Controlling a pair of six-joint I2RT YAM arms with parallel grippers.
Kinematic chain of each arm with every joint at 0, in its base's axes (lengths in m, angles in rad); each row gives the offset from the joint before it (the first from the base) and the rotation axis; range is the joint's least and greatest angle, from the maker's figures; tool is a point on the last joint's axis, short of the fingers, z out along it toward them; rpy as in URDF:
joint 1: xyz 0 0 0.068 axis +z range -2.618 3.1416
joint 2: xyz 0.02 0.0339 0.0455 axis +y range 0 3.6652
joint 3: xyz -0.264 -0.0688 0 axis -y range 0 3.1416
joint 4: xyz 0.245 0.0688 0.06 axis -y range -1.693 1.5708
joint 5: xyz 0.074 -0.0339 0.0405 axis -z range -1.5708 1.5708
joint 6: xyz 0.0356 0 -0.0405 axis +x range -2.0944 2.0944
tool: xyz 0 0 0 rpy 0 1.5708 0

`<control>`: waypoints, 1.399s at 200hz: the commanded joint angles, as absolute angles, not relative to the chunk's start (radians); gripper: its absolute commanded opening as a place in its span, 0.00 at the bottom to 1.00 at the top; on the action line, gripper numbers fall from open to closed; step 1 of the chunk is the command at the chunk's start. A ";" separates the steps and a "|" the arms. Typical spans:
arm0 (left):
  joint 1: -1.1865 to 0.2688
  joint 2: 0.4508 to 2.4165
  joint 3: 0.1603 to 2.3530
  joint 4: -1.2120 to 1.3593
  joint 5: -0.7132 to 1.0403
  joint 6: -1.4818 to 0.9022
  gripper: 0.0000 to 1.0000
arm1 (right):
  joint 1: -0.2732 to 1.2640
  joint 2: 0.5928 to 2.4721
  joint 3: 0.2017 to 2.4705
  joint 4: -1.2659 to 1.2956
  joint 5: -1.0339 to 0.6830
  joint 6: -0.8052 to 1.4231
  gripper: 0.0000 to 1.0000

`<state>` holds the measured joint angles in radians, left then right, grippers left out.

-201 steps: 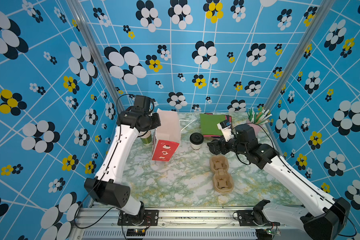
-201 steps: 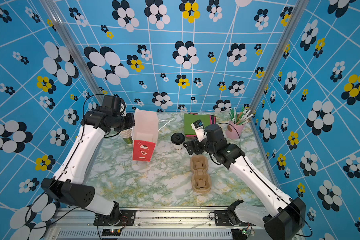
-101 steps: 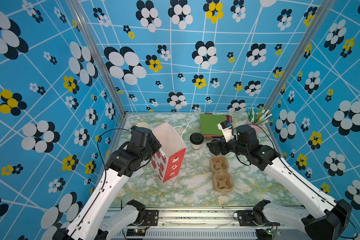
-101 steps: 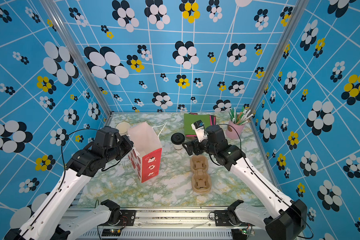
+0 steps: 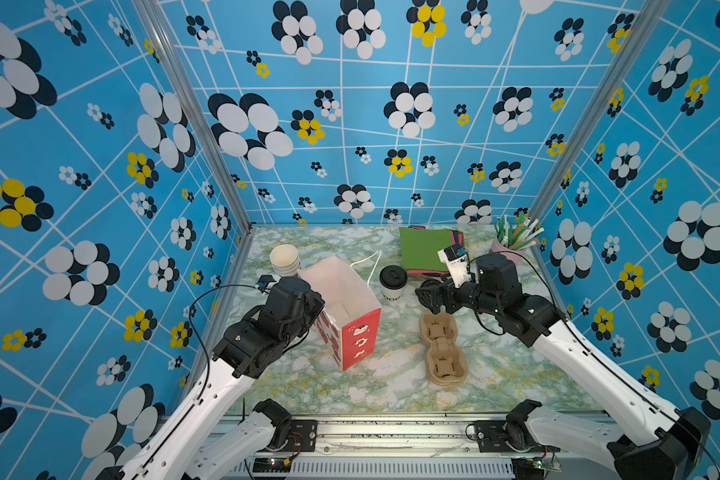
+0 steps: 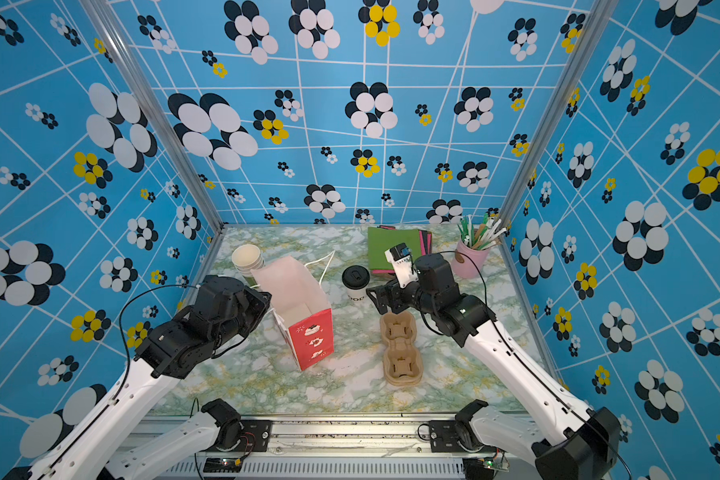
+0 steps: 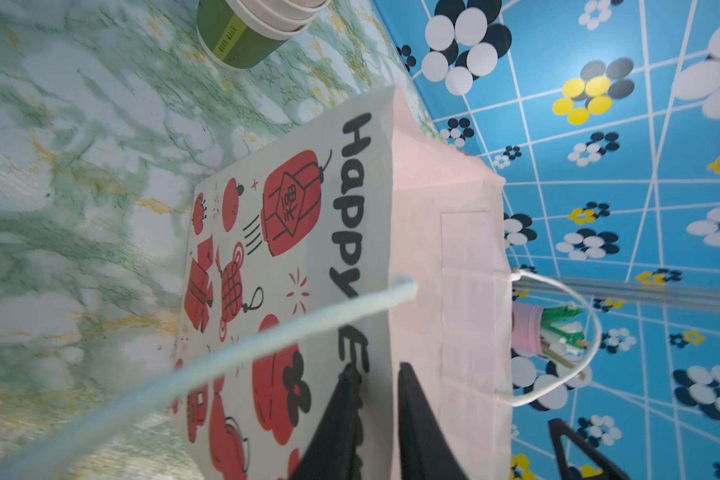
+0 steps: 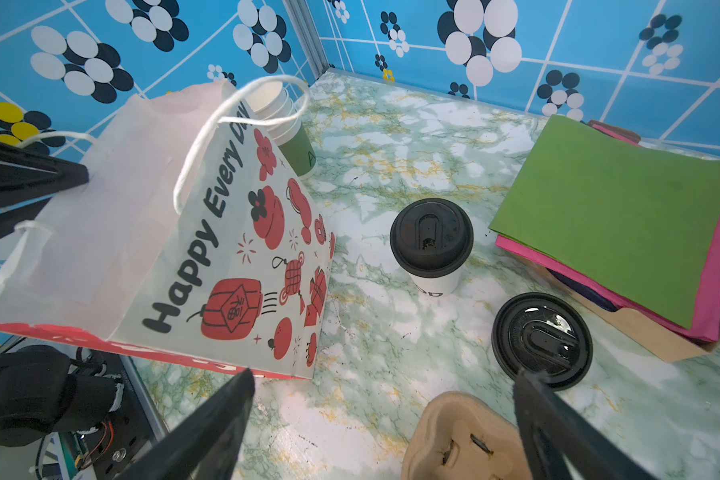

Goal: Pack the takeout coffee

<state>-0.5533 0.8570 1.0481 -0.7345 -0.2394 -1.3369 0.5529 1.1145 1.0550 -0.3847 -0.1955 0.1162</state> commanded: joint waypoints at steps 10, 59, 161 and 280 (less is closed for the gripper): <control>-0.560 0.816 1.042 -0.726 -0.276 -1.367 0.42 | 0.551 1.115 1.047 -0.390 -0.215 0.107 0.99; -0.568 0.772 1.104 -0.787 -0.313 -1.353 0.58 | 0.550 1.118 1.051 -0.404 -0.215 0.102 0.99; -0.578 1.089 1.615 -1.039 -0.267 -0.282 0.82 | 0.550 1.084 1.031 -0.492 -0.159 0.116 0.99; -0.269 1.558 1.914 -1.327 0.092 0.162 0.76 | 0.549 1.019 1.008 -0.605 -0.110 0.105 0.99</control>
